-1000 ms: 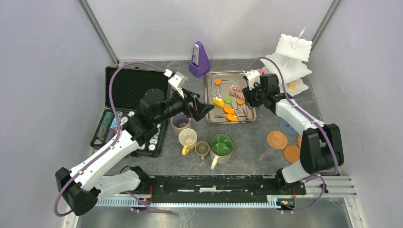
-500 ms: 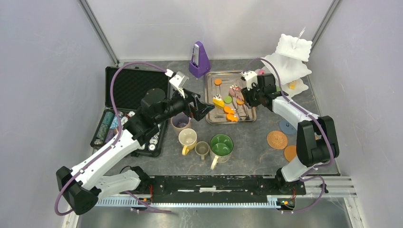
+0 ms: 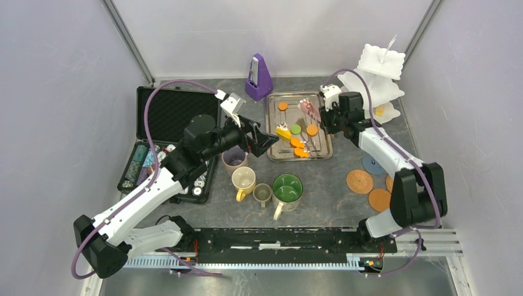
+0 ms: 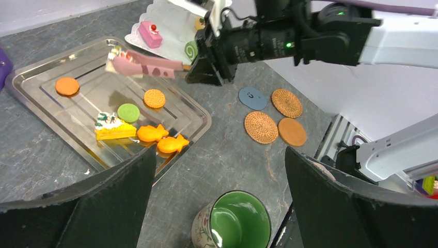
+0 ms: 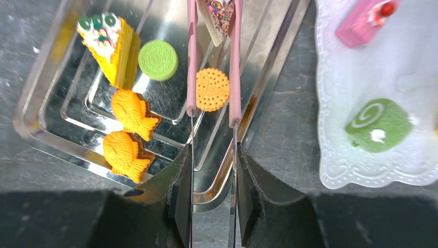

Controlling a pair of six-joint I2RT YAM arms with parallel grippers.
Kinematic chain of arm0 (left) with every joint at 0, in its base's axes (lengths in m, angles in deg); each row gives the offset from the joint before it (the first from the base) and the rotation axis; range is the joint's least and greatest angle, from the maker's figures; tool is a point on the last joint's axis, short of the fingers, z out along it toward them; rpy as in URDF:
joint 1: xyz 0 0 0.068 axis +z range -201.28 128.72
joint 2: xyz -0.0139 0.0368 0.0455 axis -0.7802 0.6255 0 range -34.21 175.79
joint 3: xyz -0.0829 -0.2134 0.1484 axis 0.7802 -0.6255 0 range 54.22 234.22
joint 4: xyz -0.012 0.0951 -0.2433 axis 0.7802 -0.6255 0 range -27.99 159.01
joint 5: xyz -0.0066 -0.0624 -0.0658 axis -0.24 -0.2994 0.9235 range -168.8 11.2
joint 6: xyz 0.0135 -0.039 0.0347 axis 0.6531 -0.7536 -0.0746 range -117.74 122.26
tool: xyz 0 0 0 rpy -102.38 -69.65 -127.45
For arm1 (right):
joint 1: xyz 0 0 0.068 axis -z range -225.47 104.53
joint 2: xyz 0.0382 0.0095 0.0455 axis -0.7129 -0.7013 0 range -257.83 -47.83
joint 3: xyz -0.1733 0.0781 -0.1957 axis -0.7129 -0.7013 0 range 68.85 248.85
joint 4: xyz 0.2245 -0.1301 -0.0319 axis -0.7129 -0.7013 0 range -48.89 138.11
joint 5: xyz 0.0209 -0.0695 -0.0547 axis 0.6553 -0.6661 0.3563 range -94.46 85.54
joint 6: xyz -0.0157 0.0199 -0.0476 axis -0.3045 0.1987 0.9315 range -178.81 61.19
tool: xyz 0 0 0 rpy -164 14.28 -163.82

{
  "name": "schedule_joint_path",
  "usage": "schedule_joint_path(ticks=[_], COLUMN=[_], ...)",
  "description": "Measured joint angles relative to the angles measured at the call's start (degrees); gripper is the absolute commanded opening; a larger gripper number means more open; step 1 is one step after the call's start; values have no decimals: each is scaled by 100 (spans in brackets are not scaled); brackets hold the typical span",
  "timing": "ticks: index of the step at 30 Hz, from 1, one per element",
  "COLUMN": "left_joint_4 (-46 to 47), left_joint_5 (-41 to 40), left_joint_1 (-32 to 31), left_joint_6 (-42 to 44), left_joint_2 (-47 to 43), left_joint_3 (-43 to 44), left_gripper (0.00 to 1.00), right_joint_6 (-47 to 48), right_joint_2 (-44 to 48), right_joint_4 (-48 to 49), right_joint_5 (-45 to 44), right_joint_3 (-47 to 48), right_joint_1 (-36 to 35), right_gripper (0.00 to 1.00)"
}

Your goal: Serve the afternoon tea

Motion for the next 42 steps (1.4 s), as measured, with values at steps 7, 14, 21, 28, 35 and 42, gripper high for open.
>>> schedule_joint_path(ticks=[7, 14, 21, 28, 35, 42], left_joint_4=[2, 2, 7, 11, 13, 15], left_joint_5=[4, 11, 11, 11, 11, 9], left_joint_1=[0, 0, 0, -13, -20, -20], left_joint_6=[0, 0, 0, 0, 0, 0], left_joint_2=[7, 24, 24, 24, 22, 22], left_joint_3=[0, 0, 0, 0, 0, 0], left_gripper=[100, 100, 100, 100, 100, 100], right_joint_6=[-267, -369, -599, -820, -966, -1141], right_joint_2=[1235, 1622, 1180, 758, 457, 199], right_joint_4=[-328, -944, -1325, -1556, -1519, -1390], right_joint_5=[-640, -1749, -1897, -1878, -1908, -1967], right_joint_3=[13, 769, 1429, 1486, 1650, 1773], right_joint_1=[-4, 79, 566, 813, 841, 846], right_gripper=[26, 25, 26, 26, 27, 30])
